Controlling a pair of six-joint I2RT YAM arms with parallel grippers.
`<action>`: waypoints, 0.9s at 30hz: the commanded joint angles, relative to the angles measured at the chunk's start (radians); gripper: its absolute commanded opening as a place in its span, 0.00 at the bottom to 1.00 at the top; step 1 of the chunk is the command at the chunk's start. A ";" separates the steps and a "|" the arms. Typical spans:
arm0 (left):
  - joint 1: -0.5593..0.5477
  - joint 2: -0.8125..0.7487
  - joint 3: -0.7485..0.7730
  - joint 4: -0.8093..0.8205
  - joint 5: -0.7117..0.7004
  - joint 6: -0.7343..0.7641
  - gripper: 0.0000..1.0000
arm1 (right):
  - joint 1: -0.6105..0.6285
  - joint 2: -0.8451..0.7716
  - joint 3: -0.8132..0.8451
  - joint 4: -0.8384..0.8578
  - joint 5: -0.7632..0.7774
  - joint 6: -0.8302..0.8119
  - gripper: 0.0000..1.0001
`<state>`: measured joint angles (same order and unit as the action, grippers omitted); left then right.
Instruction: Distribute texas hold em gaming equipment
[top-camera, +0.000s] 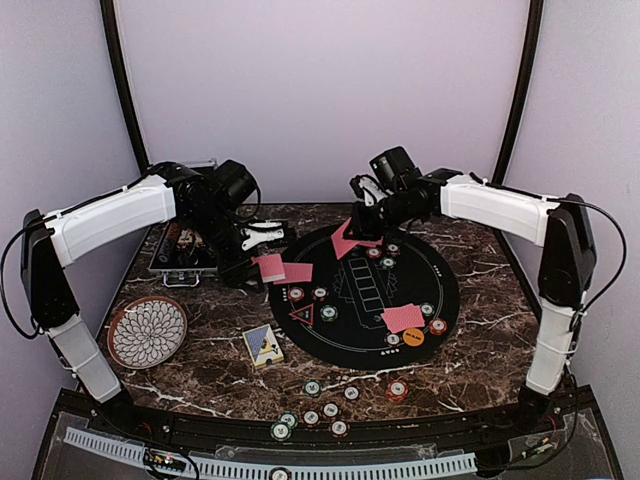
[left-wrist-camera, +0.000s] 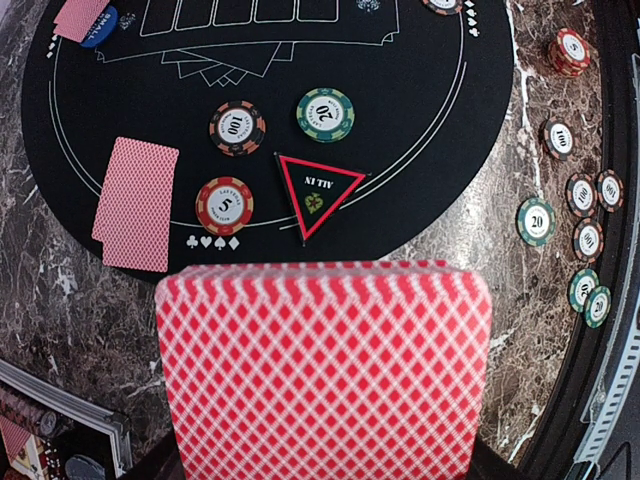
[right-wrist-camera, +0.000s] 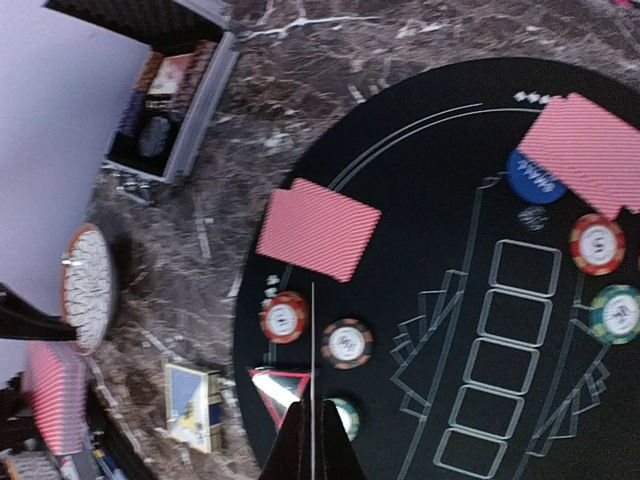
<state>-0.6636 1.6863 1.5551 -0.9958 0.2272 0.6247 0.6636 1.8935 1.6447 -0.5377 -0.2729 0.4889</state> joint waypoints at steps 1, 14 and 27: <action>0.008 -0.058 -0.013 -0.006 0.016 0.003 0.00 | 0.022 0.075 0.075 -0.170 0.362 -0.250 0.00; 0.016 -0.070 -0.023 -0.014 0.024 0.006 0.00 | 0.175 0.192 0.076 0.026 0.870 -0.649 0.00; 0.017 -0.075 -0.010 -0.024 0.032 0.006 0.00 | 0.231 0.322 0.095 0.139 0.870 -0.745 0.04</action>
<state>-0.6525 1.6672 1.5429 -0.9970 0.2298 0.6247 0.8757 2.1979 1.7195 -0.4587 0.5873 -0.2283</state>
